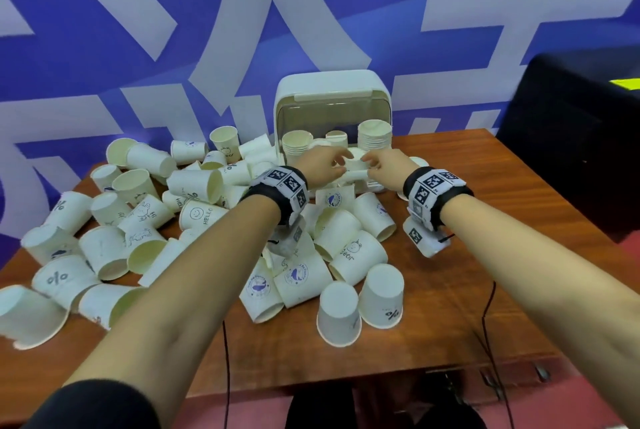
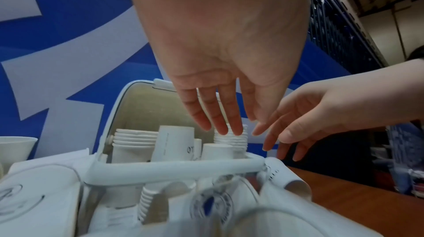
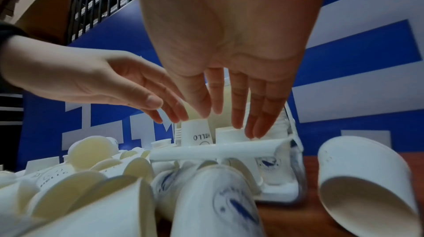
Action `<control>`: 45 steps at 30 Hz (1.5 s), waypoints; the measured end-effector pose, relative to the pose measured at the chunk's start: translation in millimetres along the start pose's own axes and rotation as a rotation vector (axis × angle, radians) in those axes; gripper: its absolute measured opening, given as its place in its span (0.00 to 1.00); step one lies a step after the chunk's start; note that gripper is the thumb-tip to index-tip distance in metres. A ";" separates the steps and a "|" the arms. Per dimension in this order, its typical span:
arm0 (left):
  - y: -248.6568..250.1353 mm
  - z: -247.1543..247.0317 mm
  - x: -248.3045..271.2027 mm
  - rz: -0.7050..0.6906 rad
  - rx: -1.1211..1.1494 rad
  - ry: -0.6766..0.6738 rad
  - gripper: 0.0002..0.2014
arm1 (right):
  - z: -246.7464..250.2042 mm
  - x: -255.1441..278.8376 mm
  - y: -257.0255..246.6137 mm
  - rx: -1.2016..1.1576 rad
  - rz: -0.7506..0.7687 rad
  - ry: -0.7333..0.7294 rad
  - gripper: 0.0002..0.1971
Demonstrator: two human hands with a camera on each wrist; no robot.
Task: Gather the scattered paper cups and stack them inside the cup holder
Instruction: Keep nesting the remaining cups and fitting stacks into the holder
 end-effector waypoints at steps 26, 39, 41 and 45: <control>27.7 -47.2 -2.4 0.059 -0.117 -0.078 0.21 | -46.8 65.2 44.5 -0.136 -0.103 -0.014 0.39; 37.4 16.0 -10.6 -0.023 0.363 0.214 0.10 | 31.5 38.1 17.5 -0.131 0.078 0.190 0.40; 40.6 25.7 -13.3 -0.054 0.351 0.245 0.08 | 40.5 30.7 10.2 -0.083 0.133 0.209 0.40; 45.5 40.5 -23.1 -0.096 0.284 0.282 0.06 | 58.2 12.2 3.1 0.012 0.211 0.253 0.33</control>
Point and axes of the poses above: each hand's wrist, its own x-axis away from the middle knuckle, its own z-axis out of the back of the hand, y = z × x, the point moved 4 cm from there along -x, towards the middle knuckle, and after that the axes turned 13 degrees about z, right-handed, at the moved point
